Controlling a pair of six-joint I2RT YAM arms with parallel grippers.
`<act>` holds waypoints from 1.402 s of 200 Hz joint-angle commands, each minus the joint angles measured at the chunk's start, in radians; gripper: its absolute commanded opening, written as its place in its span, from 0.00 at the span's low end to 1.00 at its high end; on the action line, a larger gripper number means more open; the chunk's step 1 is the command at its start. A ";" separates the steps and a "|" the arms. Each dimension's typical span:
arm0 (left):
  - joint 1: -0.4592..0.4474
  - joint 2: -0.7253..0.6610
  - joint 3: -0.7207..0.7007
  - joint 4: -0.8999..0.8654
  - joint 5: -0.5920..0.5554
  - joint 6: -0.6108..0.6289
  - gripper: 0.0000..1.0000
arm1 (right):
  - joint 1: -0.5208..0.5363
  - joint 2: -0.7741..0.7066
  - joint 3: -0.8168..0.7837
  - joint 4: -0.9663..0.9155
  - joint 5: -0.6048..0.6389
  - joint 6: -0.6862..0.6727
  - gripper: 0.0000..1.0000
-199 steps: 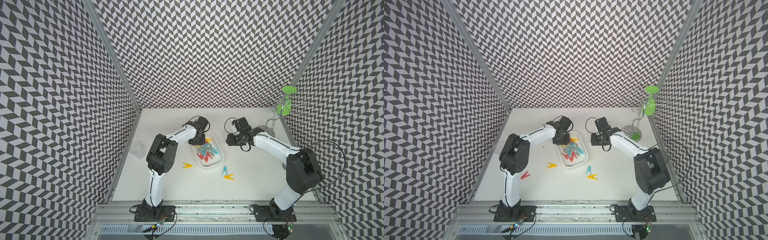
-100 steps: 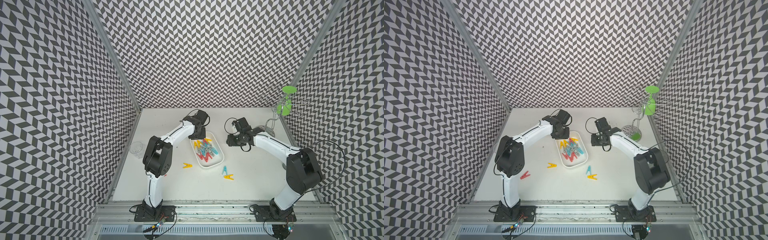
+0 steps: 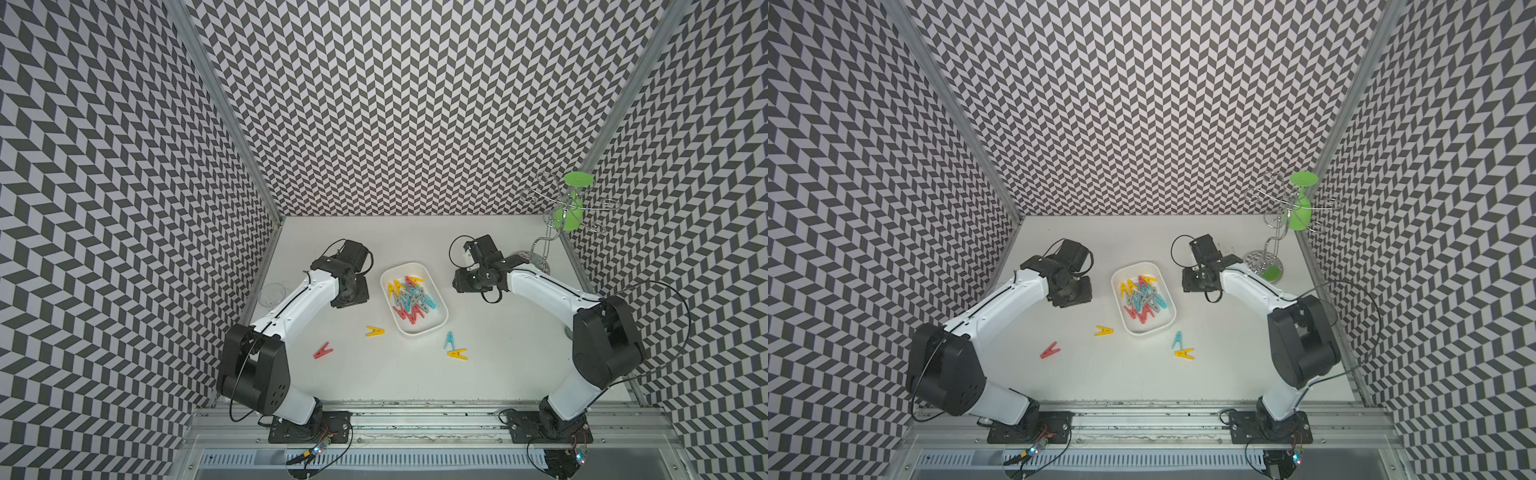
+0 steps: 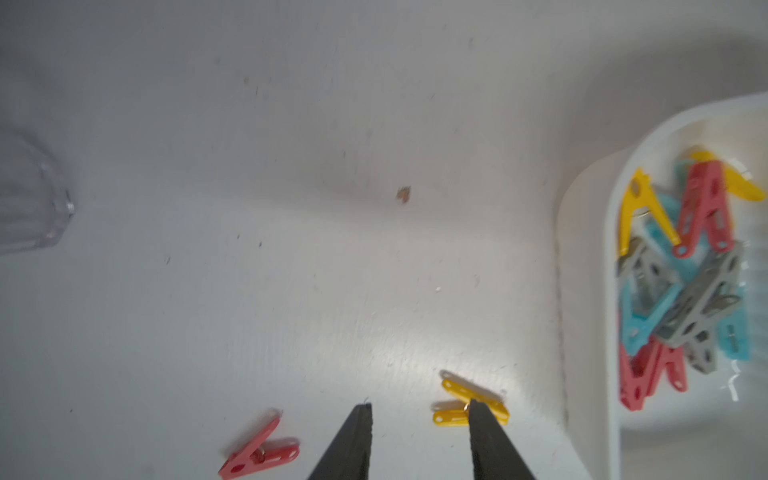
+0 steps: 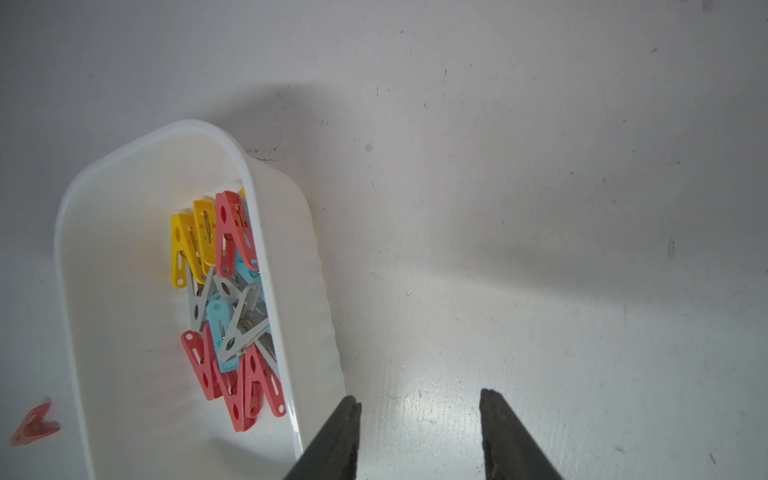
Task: Put the clothespins into the storage box
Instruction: Place the clothespin in the storage box, then pick up the clothespin from the center of the board.
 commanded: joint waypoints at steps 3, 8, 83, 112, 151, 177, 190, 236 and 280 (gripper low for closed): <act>0.037 -0.070 -0.116 -0.017 0.057 -0.037 0.45 | -0.006 -0.045 0.003 0.014 -0.001 -0.010 0.50; 0.045 -0.079 -0.137 -0.015 0.066 -0.049 0.46 | -0.006 -0.046 0.002 0.014 -0.002 -0.010 0.50; 0.136 -0.169 -0.328 -0.010 0.033 -0.186 0.50 | -0.006 -0.090 -0.045 0.030 -0.039 -0.003 0.50; 0.194 -0.173 -0.380 0.006 0.045 -0.182 0.51 | -0.006 -0.107 -0.059 0.036 -0.049 0.000 0.50; 0.269 -0.177 -0.392 0.039 0.076 -0.186 0.52 | -0.006 -0.117 -0.078 0.039 -0.051 0.001 0.50; 0.301 -0.164 -0.386 0.047 0.095 -0.185 0.53 | -0.005 -0.121 -0.080 0.039 -0.048 0.002 0.50; 0.311 -0.160 -0.387 0.054 0.113 -0.182 0.53 | -0.006 -0.121 -0.079 0.039 -0.046 0.001 0.50; 0.314 -0.140 -0.372 0.066 0.094 -0.178 0.52 | -0.007 -0.114 -0.080 0.043 -0.048 0.004 0.50; 0.315 -0.103 -0.304 0.056 0.022 -0.138 0.44 | -0.005 -0.110 -0.070 0.040 -0.049 0.004 0.50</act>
